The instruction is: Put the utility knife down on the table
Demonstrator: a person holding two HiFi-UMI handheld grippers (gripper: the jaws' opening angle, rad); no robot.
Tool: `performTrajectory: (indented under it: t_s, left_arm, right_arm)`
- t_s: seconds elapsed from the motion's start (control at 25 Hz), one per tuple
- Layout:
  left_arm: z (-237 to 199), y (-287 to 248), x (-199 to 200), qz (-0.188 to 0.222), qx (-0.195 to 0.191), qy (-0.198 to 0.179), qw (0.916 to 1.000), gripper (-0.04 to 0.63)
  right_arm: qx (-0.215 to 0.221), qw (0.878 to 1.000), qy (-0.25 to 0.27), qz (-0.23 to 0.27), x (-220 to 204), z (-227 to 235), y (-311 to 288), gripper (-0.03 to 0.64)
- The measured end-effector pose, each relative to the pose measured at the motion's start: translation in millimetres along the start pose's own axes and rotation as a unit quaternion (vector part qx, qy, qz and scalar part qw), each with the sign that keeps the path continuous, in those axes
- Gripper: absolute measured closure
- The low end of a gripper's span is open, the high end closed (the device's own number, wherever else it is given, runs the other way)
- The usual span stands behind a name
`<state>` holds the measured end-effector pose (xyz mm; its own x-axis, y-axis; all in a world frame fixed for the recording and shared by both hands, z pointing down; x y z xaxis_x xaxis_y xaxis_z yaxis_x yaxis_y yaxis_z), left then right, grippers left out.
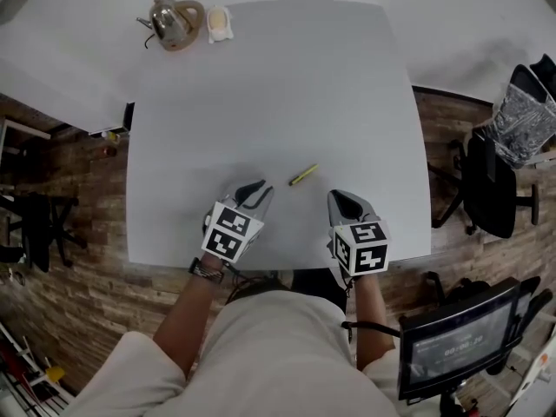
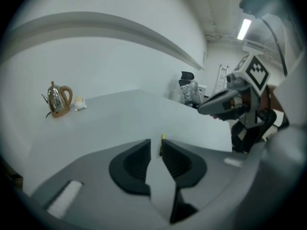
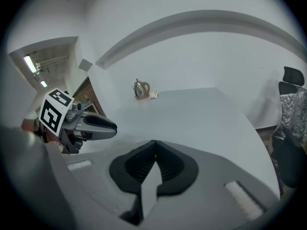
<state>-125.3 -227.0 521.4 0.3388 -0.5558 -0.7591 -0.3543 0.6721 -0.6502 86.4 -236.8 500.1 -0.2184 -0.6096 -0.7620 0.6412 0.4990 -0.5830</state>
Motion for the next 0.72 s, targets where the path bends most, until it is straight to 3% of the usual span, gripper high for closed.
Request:
performTrajectory:
  t_s: [0.32, 0.72]
  left_arm:
    - [-8.8, 15.8, 10.0, 0.023, 0.026, 0.008, 0.9994, 0.537]
    - [-16.1, 56.2, 28.0, 0.087, 0.048, 0.02, 0.9949, 0.552]
  right_arm:
    - [0.004, 0.999, 0.03, 0.012, 24.4, -11.5, 2.0, 0.615]
    - [0.004, 0.997, 0.07, 0.043, 51.8, -40.8, 11.0, 0.615]
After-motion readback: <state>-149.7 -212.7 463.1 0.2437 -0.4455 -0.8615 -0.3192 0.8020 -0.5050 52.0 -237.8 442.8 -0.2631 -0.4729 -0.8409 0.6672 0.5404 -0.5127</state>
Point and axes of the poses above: the fingertips, and each gripper's own axes: y backward along the fingers, z to its right, x out of its top, the point moved 8 cm from there along y, backward along the fingers, and after that the axes turned 9 degrees about x, right-handed, at the moved point
